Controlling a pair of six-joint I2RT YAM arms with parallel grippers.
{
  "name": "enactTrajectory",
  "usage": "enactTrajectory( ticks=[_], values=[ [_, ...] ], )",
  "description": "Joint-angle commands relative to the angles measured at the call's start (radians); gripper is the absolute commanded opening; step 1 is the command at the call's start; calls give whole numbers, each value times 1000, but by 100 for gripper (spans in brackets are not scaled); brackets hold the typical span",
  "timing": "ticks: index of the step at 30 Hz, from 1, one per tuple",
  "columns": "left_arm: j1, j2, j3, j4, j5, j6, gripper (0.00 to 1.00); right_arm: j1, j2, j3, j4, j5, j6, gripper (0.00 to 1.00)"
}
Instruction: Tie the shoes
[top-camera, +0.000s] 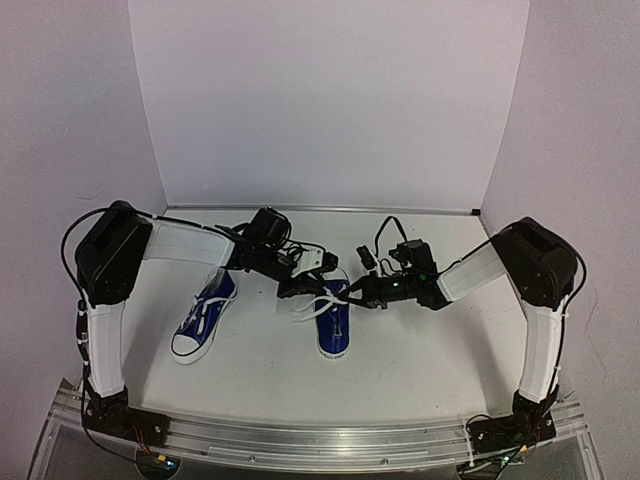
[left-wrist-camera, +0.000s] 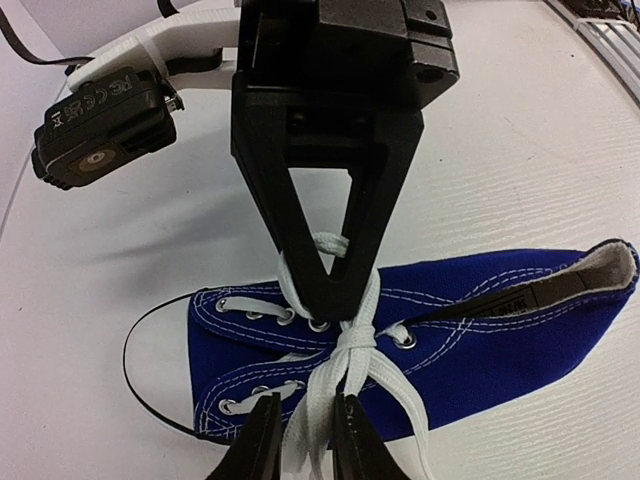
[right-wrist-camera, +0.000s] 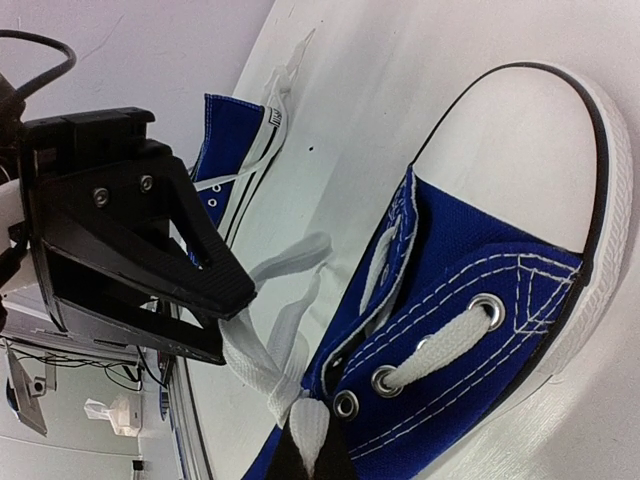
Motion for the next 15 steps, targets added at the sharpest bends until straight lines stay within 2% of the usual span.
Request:
enactTrajectory(
  ticks=[1, 3, 6, 12, 15],
  values=[
    [8, 15, 54, -34, 35, -22, 22, 3, -43, 29, -3, 15, -22, 0],
    [8, 20, 57, -33, 35, -25, 32, 3, -43, 29, -3, 13, -22, 0],
    [8, 33, 69, -43, 38, -27, 37, 3, -44, 29, -4, 13, -23, 0],
    [8, 61, 90, -63, 23, -25, 32, 3, -43, 29, -4, 13, -24, 0],
    [9, 70, 99, -74, 22, -24, 26, 3, -45, 28, -5, 13, -26, 0]
  ],
)
